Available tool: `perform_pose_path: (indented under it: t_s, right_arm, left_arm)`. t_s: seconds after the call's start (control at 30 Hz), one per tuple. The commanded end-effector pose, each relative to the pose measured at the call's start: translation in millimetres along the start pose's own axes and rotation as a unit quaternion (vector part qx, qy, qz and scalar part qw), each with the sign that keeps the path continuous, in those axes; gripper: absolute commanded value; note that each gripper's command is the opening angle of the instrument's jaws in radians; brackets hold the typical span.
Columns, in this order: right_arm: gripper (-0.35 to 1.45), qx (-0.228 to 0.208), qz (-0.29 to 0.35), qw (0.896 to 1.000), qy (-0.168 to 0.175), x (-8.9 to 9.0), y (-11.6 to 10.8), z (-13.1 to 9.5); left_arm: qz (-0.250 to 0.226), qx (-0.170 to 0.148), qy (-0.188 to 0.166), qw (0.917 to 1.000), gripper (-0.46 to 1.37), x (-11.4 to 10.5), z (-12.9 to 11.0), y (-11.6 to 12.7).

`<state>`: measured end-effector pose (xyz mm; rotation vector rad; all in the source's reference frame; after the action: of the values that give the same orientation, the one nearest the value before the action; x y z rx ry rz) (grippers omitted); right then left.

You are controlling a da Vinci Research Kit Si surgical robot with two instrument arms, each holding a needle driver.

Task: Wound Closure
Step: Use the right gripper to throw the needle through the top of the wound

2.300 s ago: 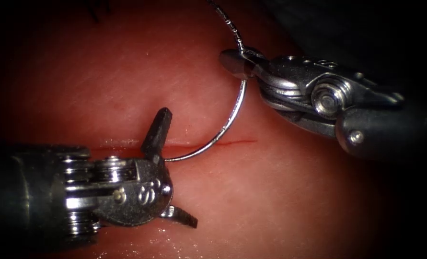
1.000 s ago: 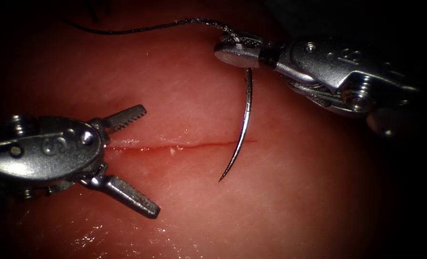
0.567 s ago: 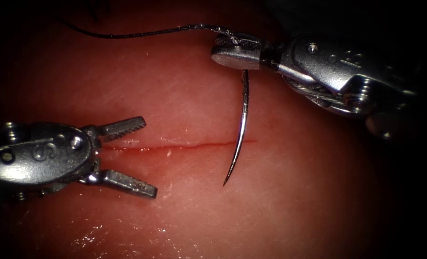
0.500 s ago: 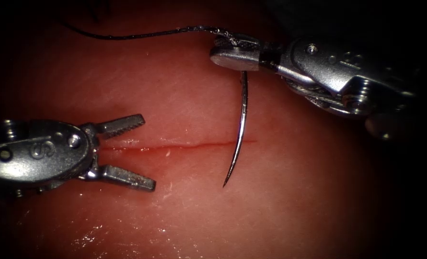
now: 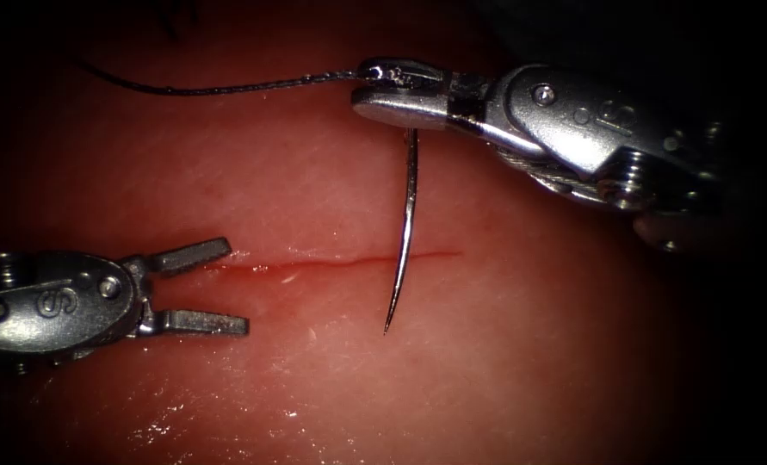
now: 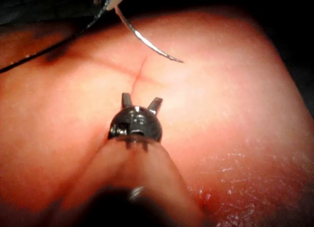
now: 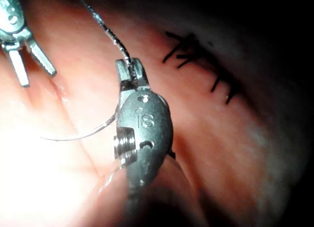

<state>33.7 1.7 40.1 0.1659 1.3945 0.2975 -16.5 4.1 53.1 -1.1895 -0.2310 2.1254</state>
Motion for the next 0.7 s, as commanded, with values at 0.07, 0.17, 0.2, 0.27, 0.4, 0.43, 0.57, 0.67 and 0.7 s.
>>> perform_pose_path:
  t_s: [0.07,0.17,0.2,0.27,0.4,0.43,0.57,0.67,0.7]
  right_arm:
    - [-0.35,0.004,-0.02,1.0,0.003,0.3,0.0,0.5]
    - [-0.35,0.012,-0.047,0.999,0.018,0.8,-0.1,1.6]
    - [-0.35,0.013,-0.053,0.998,0.02,0.9,-0.1,1.8]
    - [-0.35,0.017,-0.068,0.997,0.024,1.1,-0.2,2.5]
    - [-0.35,0.02,-0.089,0.995,0.029,1.4,-0.3,3.6]
    - [-0.35,0.018,-0.094,0.995,0.031,1.5,-0.3,3.8]
    - [-0.35,0.012,-0.112,0.993,0.037,1.7,-0.2,4.4]
    - [-0.35,0.003,-0.132,0.99,0.05,2.0,-0.2,5.0]
    - [-0.35,-0.001,-0.14,0.989,0.053,2.2,-0.3,5.4]
  left_arm:
    - [0.001,-0.002,0.0,1.0,-0.05,-0.3,0.0,0.0]
    - [0.004,0.0,-0.004,1.0,-0.18,-1.0,0.0,0.1]
    - [0.004,0.0,-0.005,1.0,-0.2,-1.1,0.0,0.1]
    - [0.009,0.003,-0.021,0.9997,-0.21,-1.8,0.1,0.1]
    - [0.018,0.007,-0.055,0.9983,-0.22,-3.1,0.4,0.1]
    - [0.02,0.011,-0.061,0.9979,-0.22,-3.5,0.5,0.1]
    - [0.026,0.011,-0.063,0.9976,-0.22,-4.1,0.6,-0.1]
    - [0.024,0.016,-0.063,0.9976,-0.21,-4.3,0.5,-0.5]
    - [0.023,0.019,-0.065,0.9974,-0.2,-4.6,0.4,-0.8]
